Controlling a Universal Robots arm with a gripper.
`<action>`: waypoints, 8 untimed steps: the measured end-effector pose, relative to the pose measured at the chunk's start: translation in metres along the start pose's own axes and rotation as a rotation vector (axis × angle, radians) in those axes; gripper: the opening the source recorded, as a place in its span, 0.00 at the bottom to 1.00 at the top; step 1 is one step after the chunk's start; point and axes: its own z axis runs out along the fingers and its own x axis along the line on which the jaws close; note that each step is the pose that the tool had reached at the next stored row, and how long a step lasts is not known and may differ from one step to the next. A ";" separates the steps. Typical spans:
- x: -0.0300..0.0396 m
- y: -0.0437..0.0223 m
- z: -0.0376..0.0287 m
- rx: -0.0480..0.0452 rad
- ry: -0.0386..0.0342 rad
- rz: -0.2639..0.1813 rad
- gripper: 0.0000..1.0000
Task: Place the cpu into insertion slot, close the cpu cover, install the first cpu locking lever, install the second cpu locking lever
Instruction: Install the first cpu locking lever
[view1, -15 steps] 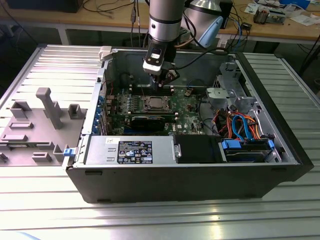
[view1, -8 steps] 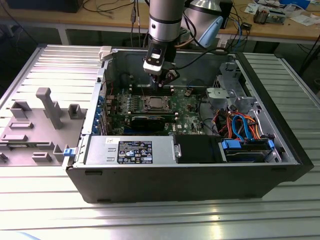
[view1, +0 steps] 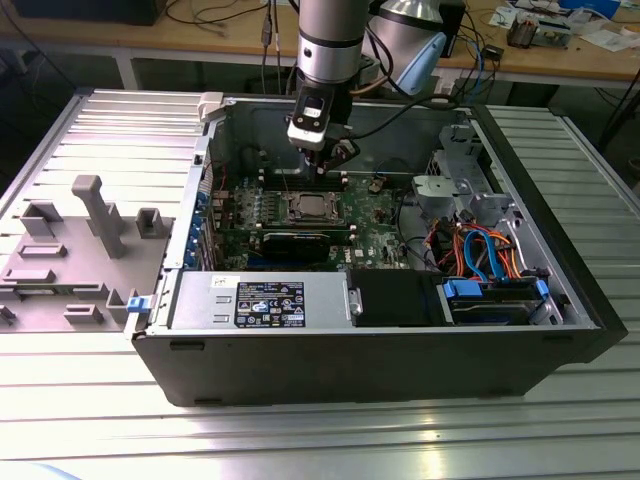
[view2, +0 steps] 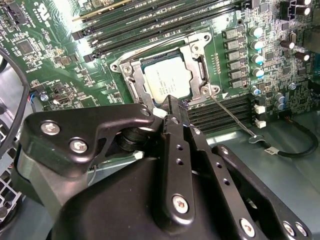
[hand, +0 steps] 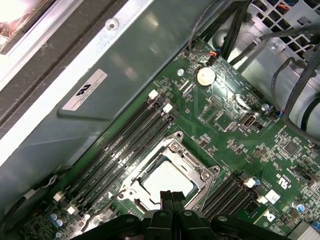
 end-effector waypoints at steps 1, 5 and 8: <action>0.0000 0.0000 0.0000 0.0001 0.0000 -0.002 0.11; 0.0000 0.0000 0.0001 0.0000 0.0001 -0.009 0.11; -0.0002 -0.0002 0.0000 0.0000 0.0003 -0.017 0.11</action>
